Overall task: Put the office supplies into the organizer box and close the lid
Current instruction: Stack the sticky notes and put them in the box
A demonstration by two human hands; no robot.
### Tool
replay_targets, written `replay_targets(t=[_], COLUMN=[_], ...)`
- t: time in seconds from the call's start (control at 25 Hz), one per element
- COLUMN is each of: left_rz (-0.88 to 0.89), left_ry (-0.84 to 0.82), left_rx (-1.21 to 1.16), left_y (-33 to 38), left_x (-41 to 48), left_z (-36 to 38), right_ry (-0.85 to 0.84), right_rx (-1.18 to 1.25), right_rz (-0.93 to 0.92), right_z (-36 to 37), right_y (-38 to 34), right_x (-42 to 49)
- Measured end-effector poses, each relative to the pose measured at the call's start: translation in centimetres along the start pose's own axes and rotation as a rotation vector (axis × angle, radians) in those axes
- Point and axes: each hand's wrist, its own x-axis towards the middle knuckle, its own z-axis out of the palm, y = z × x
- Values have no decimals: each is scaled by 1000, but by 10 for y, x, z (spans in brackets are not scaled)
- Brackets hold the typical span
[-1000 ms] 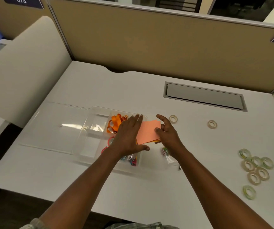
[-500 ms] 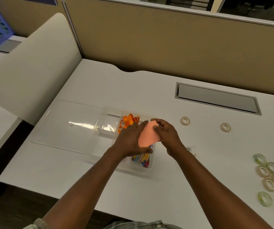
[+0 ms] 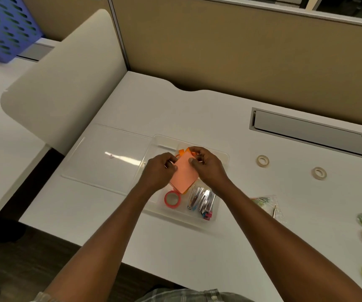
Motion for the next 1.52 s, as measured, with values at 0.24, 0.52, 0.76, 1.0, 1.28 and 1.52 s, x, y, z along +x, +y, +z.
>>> replay_targets(t=[0.24, 0.52, 0.76, 1.0, 1.28, 1.52], left_rz=[-361, -452, -390, -292, -187, 62], left_ry=[88, -23, -3, 23, 161, 147], left_rx=[-54, 125, 279, 450, 463, 322], left_y=[-62, -87, -83, -81, -54, 6], left_x=[5, 7, 10, 3, -11, -9], left_z=[-36, -28, -7, 10, 30, 66], right_ry=[-72, -414, -459, -411, -298, -53], right_rx=[-150, -729, -857, -849, -759, -639], right_rz=[41, -220, -185, -215, -222, -244], right_z=[34, 83, 90, 88, 68, 15], right_y=[3, 24, 40, 47, 51, 57], right_x=[0, -25, -29, -28, -37, -56])
